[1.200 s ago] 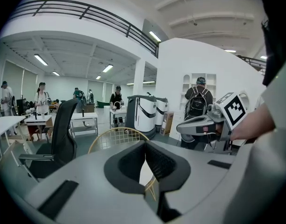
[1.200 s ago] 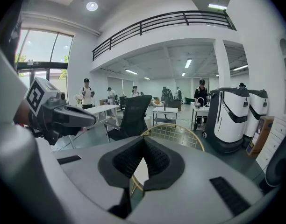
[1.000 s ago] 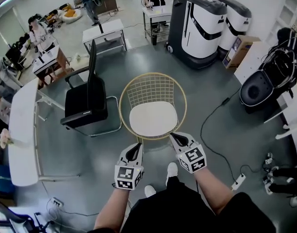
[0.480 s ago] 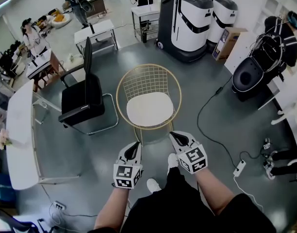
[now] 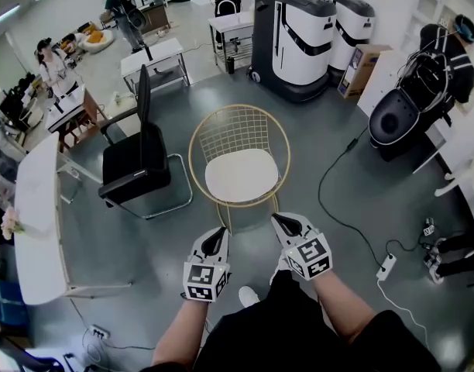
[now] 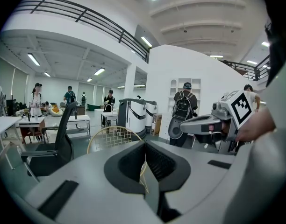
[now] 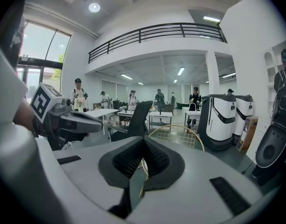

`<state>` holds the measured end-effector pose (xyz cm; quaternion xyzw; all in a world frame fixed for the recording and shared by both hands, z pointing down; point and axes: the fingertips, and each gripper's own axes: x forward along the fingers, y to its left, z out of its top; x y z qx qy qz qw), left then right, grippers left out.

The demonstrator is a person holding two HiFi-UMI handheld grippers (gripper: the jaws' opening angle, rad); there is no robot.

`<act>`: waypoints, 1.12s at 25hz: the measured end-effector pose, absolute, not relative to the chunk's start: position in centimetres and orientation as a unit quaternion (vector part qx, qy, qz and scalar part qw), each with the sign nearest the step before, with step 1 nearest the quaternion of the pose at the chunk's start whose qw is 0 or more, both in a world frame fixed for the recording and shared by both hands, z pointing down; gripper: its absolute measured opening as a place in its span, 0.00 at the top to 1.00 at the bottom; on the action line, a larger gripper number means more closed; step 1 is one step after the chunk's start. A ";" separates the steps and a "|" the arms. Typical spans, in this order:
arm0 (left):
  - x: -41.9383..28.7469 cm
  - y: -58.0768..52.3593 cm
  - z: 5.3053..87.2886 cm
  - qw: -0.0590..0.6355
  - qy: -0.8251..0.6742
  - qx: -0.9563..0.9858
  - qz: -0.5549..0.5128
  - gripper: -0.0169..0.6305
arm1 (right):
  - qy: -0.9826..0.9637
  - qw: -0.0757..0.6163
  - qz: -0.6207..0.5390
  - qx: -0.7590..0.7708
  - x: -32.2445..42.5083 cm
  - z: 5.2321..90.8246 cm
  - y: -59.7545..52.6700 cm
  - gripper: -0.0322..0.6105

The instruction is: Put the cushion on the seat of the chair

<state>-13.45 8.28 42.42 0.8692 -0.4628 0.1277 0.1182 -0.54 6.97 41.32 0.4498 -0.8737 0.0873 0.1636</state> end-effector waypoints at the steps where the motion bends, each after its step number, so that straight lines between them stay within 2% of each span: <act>1: -13.5 8.2 42.4 0.118 -0.463 0.869 0.128 0.95 | -0.875 0.164 0.086 0.447 -0.7 41.2 7.0 0.93; 28: -11.9 7.8 42.3 0.120 -0.454 0.873 0.130 0.95 | -0.877 0.164 0.089 0.442 -0.3 41.3 6.9 0.93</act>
